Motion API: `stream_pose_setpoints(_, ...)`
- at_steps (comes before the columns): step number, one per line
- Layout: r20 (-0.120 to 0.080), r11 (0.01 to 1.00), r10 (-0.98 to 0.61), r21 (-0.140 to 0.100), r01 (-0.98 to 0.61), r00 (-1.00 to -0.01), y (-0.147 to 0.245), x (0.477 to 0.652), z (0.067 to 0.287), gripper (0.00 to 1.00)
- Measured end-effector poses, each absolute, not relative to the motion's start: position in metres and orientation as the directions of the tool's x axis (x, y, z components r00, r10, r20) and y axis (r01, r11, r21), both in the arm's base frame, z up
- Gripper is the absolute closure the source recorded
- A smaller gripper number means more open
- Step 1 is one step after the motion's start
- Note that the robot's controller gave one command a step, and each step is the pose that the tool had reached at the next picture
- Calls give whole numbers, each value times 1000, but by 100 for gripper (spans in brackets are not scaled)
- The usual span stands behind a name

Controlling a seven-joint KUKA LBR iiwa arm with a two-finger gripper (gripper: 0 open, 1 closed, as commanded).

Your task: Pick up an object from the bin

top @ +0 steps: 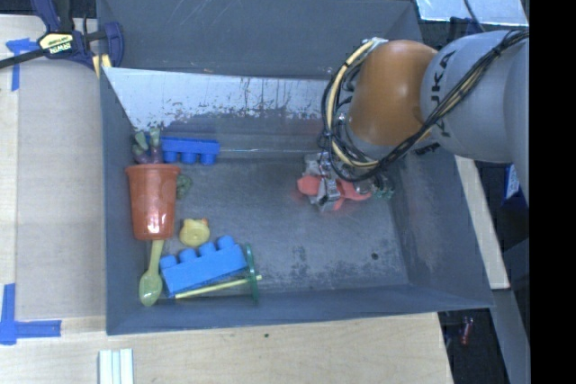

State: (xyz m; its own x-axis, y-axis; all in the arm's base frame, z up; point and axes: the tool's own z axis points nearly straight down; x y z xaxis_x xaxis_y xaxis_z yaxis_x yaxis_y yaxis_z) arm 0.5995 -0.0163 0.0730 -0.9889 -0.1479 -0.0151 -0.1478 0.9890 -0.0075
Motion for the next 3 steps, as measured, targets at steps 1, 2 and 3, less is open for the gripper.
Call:
stream_pose_setpoints(1, -15, 989, -148, -8, -148, -989, -16, 600, 73, 100)
stream_pose_setpoints(2, -7, 990, -141, -6, -141, -990, -18, 587, 138, 100)
stream_pose_setpoints(3, -4, 989, -149, -5, -149, -989, -33, 553, 212, 100)
